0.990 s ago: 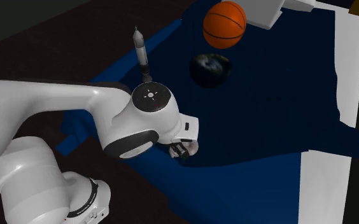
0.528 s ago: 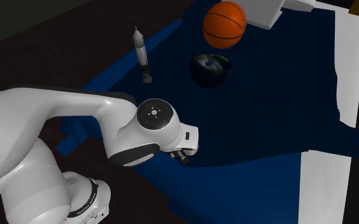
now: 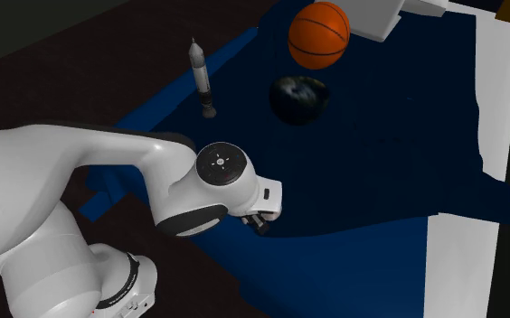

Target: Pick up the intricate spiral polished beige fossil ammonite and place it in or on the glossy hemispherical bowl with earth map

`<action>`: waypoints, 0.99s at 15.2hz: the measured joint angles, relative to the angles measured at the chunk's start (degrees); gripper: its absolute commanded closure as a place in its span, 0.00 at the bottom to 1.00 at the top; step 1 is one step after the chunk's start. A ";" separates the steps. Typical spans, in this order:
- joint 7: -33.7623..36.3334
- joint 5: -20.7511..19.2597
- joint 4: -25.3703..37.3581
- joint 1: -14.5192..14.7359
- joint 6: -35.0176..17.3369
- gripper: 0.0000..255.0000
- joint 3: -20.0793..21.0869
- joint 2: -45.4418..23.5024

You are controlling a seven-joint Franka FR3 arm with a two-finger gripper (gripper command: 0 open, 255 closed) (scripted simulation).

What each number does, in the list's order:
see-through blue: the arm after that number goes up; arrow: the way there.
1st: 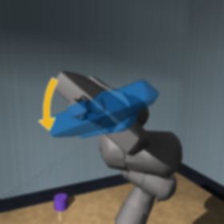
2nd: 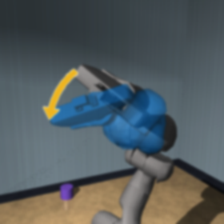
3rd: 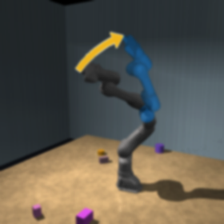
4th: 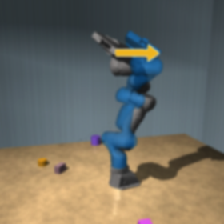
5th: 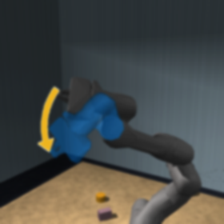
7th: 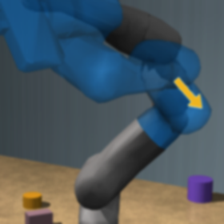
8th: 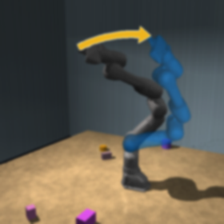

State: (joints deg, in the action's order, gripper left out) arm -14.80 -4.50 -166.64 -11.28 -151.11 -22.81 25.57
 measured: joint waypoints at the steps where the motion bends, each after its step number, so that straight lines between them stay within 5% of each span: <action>1: 0.00 0.00 0.00 0.00 0.01 1.00 0.00 0.02; 10: 0.00 0.00 -0.01 0.00 0.01 1.00 0.00 0.01; 15: 1.00 -0.87 1.17 -1.14 4.84 1.00 1.22 3.72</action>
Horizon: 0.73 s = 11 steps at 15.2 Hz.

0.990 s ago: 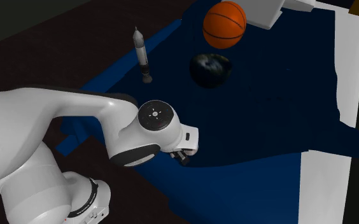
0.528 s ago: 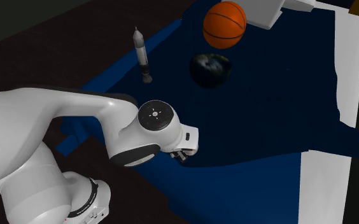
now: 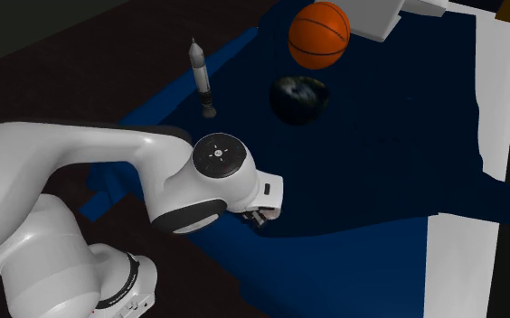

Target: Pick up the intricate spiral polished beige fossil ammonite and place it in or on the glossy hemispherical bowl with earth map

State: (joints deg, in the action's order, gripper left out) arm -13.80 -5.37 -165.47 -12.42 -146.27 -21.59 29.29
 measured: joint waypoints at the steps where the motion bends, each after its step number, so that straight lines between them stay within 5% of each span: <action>1: 0.26 -0.11 0.26 -0.16 1.04 1.00 0.30 0.77; 11: 1.96 -0.45 4.40 -1.11 11.68 1.00 2.64 7.35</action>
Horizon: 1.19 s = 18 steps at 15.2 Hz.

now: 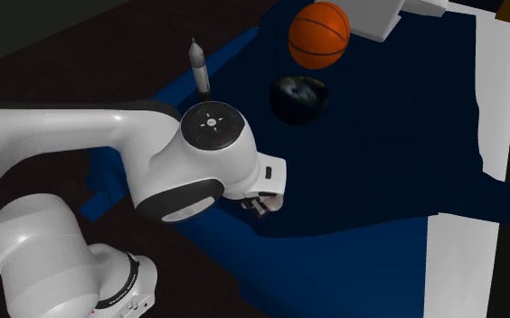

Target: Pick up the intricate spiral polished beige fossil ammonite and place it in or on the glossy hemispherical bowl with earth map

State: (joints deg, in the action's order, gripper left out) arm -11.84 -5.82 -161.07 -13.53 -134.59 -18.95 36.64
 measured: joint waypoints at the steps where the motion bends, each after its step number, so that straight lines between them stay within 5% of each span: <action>1: 0.04 -0.03 0.43 -0.10 0.96 1.00 0.12 0.52; 18: 1.72 0.93 10.23 0.03 16.23 1.00 2.93 6.05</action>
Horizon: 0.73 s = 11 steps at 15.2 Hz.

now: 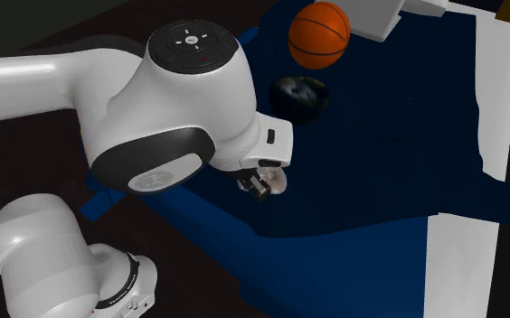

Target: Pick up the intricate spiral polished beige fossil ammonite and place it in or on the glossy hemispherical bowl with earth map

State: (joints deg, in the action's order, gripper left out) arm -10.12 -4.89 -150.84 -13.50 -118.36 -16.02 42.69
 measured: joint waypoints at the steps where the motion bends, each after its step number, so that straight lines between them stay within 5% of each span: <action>1: 0.01 0.04 0.61 0.01 0.70 1.00 0.07 0.08; 6: 0.56 0.63 4.19 0.57 3.55 1.00 0.74 -0.60; 11: 3.89 3.38 10.36 3.99 0.43 1.00 3.14 -9.82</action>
State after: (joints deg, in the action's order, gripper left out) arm -6.23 -1.51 -140.48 -9.51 -117.93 -12.88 32.87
